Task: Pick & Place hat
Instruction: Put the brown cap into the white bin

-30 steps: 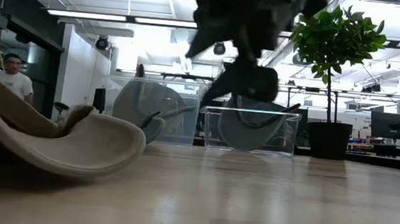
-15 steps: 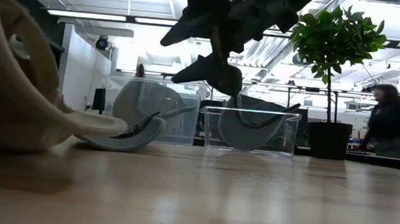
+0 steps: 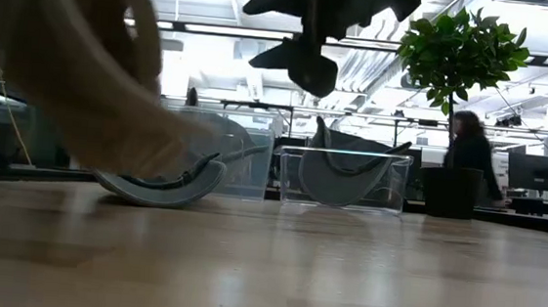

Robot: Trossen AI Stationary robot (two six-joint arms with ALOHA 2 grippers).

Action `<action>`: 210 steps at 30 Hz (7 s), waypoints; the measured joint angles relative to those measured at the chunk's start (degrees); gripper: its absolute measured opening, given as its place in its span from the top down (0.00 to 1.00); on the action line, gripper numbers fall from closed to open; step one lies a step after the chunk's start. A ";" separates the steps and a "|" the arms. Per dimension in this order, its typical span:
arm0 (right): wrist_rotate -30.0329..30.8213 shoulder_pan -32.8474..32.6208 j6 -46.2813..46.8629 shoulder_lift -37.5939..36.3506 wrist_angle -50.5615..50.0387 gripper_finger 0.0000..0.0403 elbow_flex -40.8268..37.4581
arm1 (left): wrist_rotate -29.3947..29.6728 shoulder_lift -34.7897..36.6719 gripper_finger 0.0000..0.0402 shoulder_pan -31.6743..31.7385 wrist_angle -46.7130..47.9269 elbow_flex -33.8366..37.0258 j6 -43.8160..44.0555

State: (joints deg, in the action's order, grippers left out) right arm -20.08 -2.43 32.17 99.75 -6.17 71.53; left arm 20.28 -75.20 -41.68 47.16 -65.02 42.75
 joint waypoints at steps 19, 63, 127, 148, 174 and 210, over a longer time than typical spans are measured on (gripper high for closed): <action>-5.88 6.71 -0.04 -4.55 -5.48 0.38 0.00 | 3.12 0.00 1.00 3.81 2.80 -7.73 -8.85; -16.06 13.62 -40.49 -4.40 -2.08 0.38 0.00 | 19.13 -6.58 1.00 10.57 7.45 -18.72 -63.54; -26.87 14.03 -29.38 3.50 14.25 0.83 0.00 | 28.34 -6.56 1.00 10.59 5.28 -18.72 -63.89; -26.84 13.63 -28.99 -0.16 7.00 1.00 0.00 | 25.04 -6.56 0.87 10.57 0.54 -18.72 -38.40; -15.75 14.16 -35.29 -5.75 -8.71 1.00 -0.02 | 33.17 -2.53 0.35 10.57 23.44 -18.74 43.98; -3.70 26.07 -18.06 5.86 -22.48 1.00 34.16 | 39.53 45.25 0.35 10.55 1.02 21.13 41.95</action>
State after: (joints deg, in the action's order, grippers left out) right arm -23.78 23.64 14.11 105.61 -28.65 105.69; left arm 59.81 -29.95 -31.13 48.18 -43.90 84.70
